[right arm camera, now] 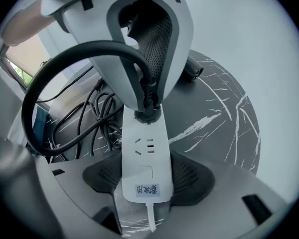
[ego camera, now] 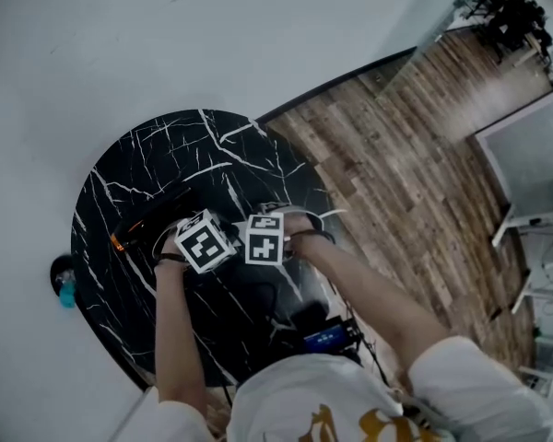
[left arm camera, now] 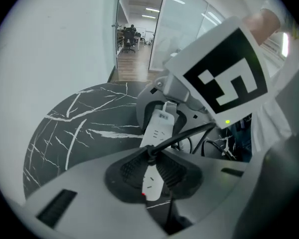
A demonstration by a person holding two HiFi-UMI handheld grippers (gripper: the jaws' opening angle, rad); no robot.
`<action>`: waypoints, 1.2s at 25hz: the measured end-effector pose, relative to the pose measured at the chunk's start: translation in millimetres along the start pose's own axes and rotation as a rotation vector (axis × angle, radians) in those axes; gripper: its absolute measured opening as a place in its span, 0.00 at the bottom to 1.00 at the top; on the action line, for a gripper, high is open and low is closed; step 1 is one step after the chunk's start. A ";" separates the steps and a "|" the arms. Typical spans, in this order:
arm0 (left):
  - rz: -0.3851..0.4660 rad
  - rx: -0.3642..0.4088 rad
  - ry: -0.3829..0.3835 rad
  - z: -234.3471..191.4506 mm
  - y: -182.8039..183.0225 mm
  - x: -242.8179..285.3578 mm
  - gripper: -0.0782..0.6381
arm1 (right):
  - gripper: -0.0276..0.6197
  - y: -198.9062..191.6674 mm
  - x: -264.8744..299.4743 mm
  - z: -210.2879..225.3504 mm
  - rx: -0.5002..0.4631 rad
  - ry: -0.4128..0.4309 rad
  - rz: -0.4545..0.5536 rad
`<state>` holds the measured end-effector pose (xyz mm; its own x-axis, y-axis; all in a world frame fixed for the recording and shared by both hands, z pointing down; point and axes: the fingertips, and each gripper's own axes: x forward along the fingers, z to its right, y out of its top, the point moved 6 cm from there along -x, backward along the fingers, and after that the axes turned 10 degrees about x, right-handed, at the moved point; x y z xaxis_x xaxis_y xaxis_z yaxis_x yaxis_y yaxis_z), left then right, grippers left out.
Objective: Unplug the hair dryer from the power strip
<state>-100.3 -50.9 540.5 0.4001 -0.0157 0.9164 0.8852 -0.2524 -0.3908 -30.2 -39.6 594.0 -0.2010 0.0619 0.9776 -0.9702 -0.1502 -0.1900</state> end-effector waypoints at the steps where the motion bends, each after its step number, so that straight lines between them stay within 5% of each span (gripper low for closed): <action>1: -0.019 0.004 0.010 3.9 -0.1 1.5 0.18 | 0.46 -0.8 -0.8 1.0 -0.005 -0.001 -0.005; 23: -0.020 -0.020 -0.035 -2.0 -10.7 1.0 0.18 | 0.46 -1.7 -1.8 0.7 0.020 0.015 0.062; 30: -0.056 0.006 0.015 8.4 -6.3 -0.1 0.18 | 0.46 -1.0 -2.1 -0.3 0.015 0.012 0.057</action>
<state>-103.9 -41.2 542.2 0.3459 -0.0164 0.9381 0.9075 -0.2480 -0.3390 -28.9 -39.3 592.1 -0.2581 0.0645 0.9640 -0.9549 -0.1685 -0.2444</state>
